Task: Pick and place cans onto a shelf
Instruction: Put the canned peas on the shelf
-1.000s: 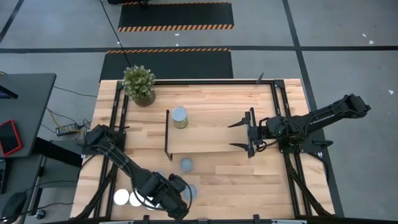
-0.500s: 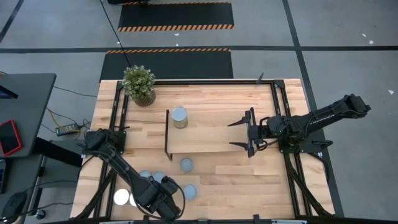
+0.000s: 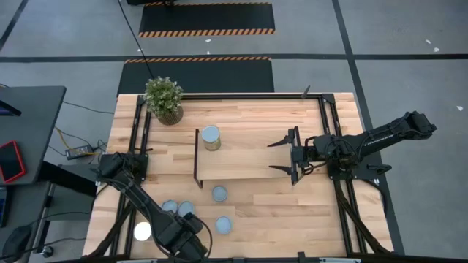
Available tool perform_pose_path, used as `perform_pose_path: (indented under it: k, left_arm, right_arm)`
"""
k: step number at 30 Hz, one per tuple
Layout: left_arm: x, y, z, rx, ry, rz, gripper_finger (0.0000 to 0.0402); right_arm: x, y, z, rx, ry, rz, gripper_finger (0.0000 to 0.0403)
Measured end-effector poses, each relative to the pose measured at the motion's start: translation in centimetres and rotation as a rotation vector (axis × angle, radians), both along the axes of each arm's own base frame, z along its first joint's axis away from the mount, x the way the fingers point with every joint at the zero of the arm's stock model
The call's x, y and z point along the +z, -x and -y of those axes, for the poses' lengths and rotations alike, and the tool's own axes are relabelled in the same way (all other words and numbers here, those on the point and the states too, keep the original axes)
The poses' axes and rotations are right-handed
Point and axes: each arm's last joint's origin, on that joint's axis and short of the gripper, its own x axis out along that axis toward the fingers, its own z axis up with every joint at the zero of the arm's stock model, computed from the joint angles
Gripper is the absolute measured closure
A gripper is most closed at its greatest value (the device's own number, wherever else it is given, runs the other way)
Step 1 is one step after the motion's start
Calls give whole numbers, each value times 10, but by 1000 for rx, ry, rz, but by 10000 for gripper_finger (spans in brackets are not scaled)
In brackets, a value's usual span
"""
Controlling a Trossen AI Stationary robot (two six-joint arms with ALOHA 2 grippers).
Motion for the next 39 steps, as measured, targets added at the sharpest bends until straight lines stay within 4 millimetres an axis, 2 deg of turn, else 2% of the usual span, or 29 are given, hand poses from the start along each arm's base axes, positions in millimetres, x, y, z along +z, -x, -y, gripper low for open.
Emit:
perform_pose_path:
  k: [9,15,22,27,39]
  left_arm:
    - [0,20,17,-375,14,71,54]
    - [-3,33,20,-439,-104,79,54]
    - [-17,29,22,-578,-181,95,54]
    - [-29,27,22,-590,-209,24,54]
    - [-30,23,21,-562,-246,65,54]
  right_arm:
    - [0,0,-1,20,4,-1,56]
    - [0,0,-1,20,4,-1,56]
    - [0,0,-1,20,4,2,56]
    - [1,0,-1,20,2,8,56]
    - [2,0,-1,20,0,15,56]
